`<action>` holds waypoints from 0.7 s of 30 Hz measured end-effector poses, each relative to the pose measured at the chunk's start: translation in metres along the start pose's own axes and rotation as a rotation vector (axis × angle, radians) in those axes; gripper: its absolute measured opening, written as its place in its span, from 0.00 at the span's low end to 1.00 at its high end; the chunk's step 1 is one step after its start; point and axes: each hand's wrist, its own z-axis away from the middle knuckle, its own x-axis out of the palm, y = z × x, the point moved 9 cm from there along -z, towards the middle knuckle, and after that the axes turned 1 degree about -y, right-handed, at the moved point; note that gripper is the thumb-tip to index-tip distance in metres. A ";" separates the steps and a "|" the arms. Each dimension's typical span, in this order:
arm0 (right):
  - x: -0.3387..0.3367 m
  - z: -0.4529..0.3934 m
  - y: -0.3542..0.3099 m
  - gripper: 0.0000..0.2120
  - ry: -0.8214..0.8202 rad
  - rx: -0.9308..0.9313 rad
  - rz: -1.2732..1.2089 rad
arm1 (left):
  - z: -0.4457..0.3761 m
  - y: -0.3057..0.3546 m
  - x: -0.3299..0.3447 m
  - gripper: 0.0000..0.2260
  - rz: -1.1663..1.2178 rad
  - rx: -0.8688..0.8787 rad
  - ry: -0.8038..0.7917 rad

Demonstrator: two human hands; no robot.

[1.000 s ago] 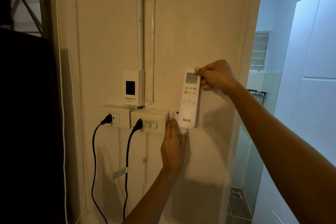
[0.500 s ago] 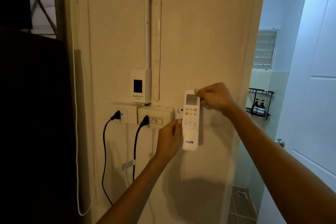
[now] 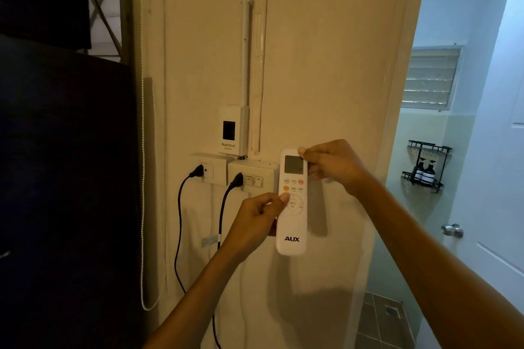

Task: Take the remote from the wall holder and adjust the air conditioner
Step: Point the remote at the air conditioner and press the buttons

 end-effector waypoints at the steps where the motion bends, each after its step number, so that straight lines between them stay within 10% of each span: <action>1: 0.004 0.004 -0.002 0.12 -0.014 -0.006 -0.017 | 0.006 0.002 -0.002 0.07 0.001 0.000 0.009; 21: 0.090 0.102 -0.100 0.13 -0.052 -0.040 -0.174 | 0.142 0.090 -0.093 0.08 -0.034 0.112 0.244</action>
